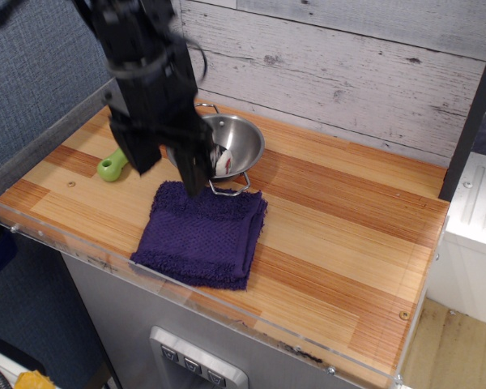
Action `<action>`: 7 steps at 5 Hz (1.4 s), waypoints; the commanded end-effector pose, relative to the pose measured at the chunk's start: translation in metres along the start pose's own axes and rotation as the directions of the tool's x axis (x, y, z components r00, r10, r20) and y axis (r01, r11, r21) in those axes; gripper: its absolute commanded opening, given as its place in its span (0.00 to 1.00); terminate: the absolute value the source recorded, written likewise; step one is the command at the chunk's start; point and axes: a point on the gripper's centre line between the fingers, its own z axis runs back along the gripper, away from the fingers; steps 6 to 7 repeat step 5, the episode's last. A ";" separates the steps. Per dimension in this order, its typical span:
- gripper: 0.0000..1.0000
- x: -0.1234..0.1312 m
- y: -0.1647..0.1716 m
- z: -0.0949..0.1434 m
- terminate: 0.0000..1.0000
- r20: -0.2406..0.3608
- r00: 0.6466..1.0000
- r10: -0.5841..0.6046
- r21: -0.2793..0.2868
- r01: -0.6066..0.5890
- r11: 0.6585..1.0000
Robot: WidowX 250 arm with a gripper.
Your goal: Move purple cloth to space below wok.
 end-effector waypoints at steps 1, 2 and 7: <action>1.00 0.007 0.003 0.056 0.00 0.131 0.991 0.009 -0.004 -0.009 1.000; 1.00 0.006 0.003 0.068 0.00 0.127 0.992 -0.008 0.018 0.005 1.000; 1.00 0.006 0.003 0.068 1.00 0.127 0.992 -0.008 0.018 0.005 1.000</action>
